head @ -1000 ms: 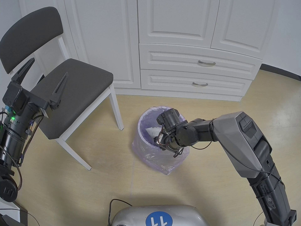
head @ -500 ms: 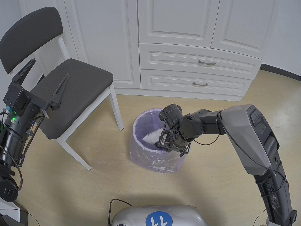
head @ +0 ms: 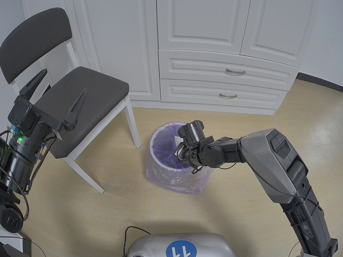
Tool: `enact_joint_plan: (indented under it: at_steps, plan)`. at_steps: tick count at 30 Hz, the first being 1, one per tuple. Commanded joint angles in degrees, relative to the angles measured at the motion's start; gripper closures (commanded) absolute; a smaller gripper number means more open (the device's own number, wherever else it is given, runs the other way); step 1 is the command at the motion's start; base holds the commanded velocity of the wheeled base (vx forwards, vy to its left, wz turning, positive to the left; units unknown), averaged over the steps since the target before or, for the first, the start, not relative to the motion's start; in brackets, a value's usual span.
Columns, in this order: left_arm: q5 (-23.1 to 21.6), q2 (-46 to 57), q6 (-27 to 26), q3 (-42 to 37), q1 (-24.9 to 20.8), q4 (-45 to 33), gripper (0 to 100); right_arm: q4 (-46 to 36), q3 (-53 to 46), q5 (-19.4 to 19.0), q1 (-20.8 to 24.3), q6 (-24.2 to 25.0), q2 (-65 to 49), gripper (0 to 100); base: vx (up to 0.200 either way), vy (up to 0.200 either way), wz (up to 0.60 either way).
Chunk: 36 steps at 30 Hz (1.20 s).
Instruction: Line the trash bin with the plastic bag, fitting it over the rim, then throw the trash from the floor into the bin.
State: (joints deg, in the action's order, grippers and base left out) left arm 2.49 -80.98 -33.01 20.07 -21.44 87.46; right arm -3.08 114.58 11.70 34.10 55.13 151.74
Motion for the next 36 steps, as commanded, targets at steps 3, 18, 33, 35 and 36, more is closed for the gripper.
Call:
enact_joint_plan:
  at_steps: [3,18,33,35,36]
  plan:
    - [0.1,-1.6,0.0,0.0,-0.8,0.0,0,-1.4,0.0,0.0,0.3,-1.8,2.3,100,0.000,0.000,0.00]
    - [0.3,-0.8,0.1,-0.1,-0.6,0.0,0,-24.3,0.0,-0.6,2.9,-8.1,-3.1,100,0.000,0.000,0.00]
    - [0.4,-1.2,0.1,0.0,-0.6,0.0,0,-6.2,0.0,-0.3,1.5,-5.4,3.2,100,0.000,0.000,0.00]
    - [0.4,-1.5,0.1,0.0,-0.6,0.0,0,-3.8,0.0,-0.2,1.2,-4.9,3.5,100,0.000,0.000,0.00]
    - [0.4,-1.6,0.1,0.0,-0.6,0.0,0,-1.8,0.0,-0.1,1.1,-4.4,3.7,100,0.000,0.000,0.00]
